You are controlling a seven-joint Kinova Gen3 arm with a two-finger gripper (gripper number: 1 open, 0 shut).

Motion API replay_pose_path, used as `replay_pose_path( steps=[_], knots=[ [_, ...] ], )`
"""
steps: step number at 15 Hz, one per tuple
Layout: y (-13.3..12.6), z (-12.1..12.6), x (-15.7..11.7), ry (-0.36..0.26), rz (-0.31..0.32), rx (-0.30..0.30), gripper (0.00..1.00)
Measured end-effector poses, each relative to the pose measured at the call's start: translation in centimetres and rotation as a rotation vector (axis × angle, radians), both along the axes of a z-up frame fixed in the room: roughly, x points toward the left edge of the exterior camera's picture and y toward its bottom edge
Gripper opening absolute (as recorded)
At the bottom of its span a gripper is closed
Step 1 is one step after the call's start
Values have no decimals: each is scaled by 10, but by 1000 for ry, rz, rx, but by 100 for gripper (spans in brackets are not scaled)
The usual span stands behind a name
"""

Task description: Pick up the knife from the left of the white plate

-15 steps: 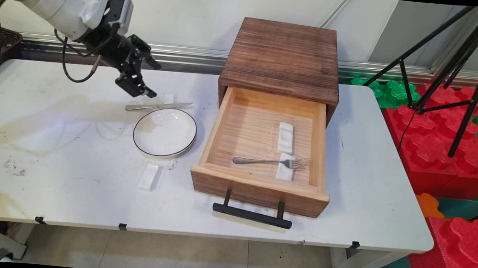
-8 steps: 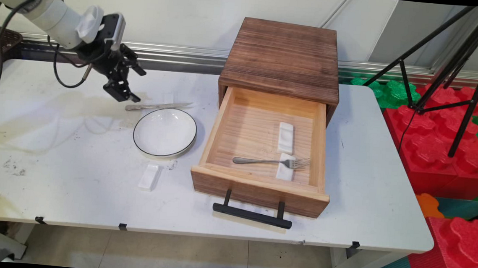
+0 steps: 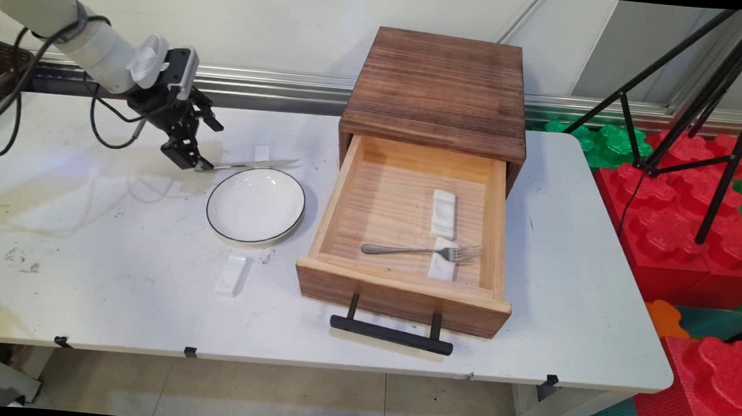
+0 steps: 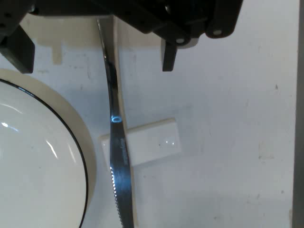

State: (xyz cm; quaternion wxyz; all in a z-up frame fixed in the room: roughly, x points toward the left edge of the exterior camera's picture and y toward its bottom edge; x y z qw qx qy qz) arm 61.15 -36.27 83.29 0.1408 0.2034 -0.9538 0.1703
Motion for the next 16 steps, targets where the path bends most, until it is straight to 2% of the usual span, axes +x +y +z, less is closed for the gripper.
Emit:
replay_pose_path(
  steps=[8, 16],
  knots=[
    [-24, -30, 2, 42, 50, 23, 100],
    [-30, -47, 6, 61, 84, 61, 100]
  ],
)
